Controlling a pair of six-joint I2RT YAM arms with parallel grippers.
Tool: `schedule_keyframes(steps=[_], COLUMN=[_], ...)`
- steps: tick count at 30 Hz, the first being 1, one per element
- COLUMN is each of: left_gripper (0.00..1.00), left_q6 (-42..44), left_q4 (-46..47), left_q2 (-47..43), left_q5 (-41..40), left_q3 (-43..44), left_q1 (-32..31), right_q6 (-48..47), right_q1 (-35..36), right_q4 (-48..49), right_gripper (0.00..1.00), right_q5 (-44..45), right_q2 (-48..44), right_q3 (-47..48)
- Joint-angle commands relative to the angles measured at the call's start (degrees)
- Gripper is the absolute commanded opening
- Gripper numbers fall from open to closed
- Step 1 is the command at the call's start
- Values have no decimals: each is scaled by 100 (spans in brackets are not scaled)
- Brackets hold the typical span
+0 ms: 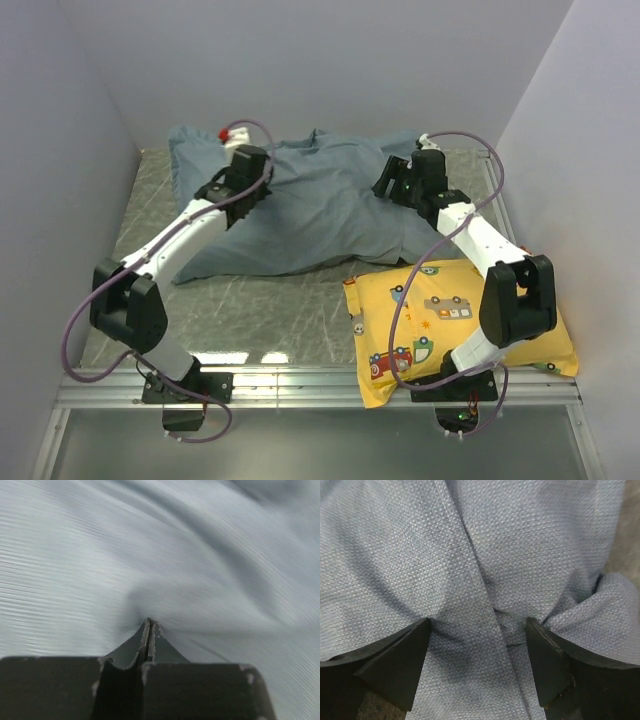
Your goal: Remove the pillowcase from the pillow
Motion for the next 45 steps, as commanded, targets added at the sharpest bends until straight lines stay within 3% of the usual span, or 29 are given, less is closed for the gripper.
schedule_keyframes(steps=[1, 4, 10, 13, 14, 17, 20, 23, 26, 27, 32, 37, 45], left_gripper=[0, 1, 6, 22, 35, 56, 64, 68, 71, 72, 74, 74, 61], left_q6=[-84, -76, -5, 74, 56, -31, -84, -102, -181, -198, -260, -706, -1526], left_q4=[-24, -32, 213, 424, 538, 810, 934, 1232, 1654, 1725, 2330, 2209, 1435], left_q2=[-517, -561, -587, -701, -719, -684, -474, -281, -131, -87, 229, 599, 977], left_q5=[-347, -207, 479, 585, 628, 891, 1016, 1086, 1095, 1025, 560, -995, -2657], left_q3=[-117, -56, -38, -56, -30, 40, 172, 181, 129, 120, -3, 67, 445], left_q1=[558, 656, 332, -97, -222, -705, -1162, -1540, -1831, -1962, -2297, -2578, -2596], right_q6=[186, 335, 704, 793, 827, 994, 995, 1012, 1197, 1197, 1390, 1232, 1355], right_q1=[-71, -88, -53, 17, 52, 113, 289, 474, 500, 500, 535, 816, 878], right_q4=[629, 866, 1087, 1087, 1087, 1235, 886, 999, 1087, 1061, 1087, 938, 1087], right_gripper=[84, 82, 55, 46, 43, 30, 28, 33, 20, 9, 1, 0, 0], right_q5=[-335, -537, -1170, -1329, -1408, -1777, -1804, -1943, -2391, -2401, -2954, -2973, -3228], right_q2=[-179, -232, -626, -873, -909, -883, -830, -795, -514, -444, 22, 128, -214], right_q3=[-161, -320, -487, -557, -566, -400, -23, 101, 303, 365, 690, 963, 612])
